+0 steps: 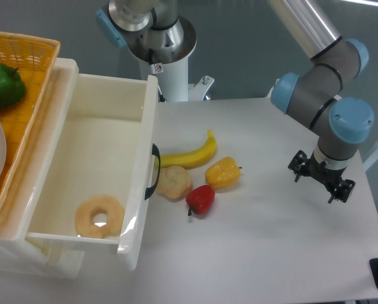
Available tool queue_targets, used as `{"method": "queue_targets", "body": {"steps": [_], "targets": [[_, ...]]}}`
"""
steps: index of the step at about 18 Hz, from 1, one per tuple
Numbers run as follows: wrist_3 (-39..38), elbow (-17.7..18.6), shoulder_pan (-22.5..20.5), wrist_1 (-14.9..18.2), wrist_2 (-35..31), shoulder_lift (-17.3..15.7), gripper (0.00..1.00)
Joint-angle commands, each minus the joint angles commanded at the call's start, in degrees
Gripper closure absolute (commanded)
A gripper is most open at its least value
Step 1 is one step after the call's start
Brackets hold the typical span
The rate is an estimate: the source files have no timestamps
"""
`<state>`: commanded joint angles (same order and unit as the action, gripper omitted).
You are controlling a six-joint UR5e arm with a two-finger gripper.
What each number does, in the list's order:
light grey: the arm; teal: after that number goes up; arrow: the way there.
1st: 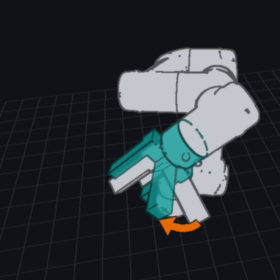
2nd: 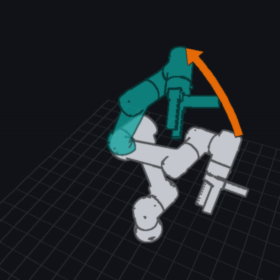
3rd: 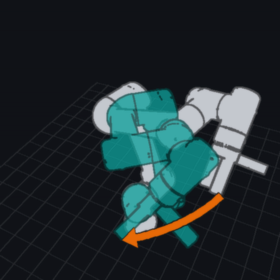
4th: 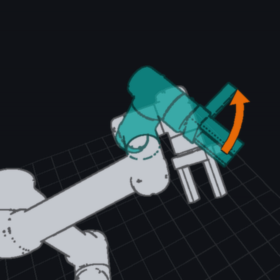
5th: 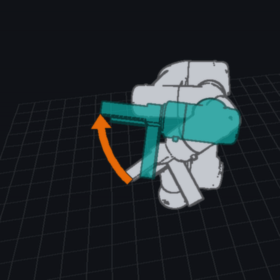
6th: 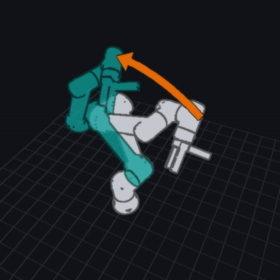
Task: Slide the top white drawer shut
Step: 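Move the gripper from its raised pose toward the open drawer's front edge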
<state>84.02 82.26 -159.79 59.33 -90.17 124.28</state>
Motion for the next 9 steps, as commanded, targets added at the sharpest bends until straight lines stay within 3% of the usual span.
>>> {"method": "queue_targets", "body": {"steps": [4,9], "targets": [[-0.5,0.5,0.2,-0.3,-0.7,-0.1,0.00],[-0.8,4.7,0.0,-2.2,0.0,-0.1,0.00]]}}
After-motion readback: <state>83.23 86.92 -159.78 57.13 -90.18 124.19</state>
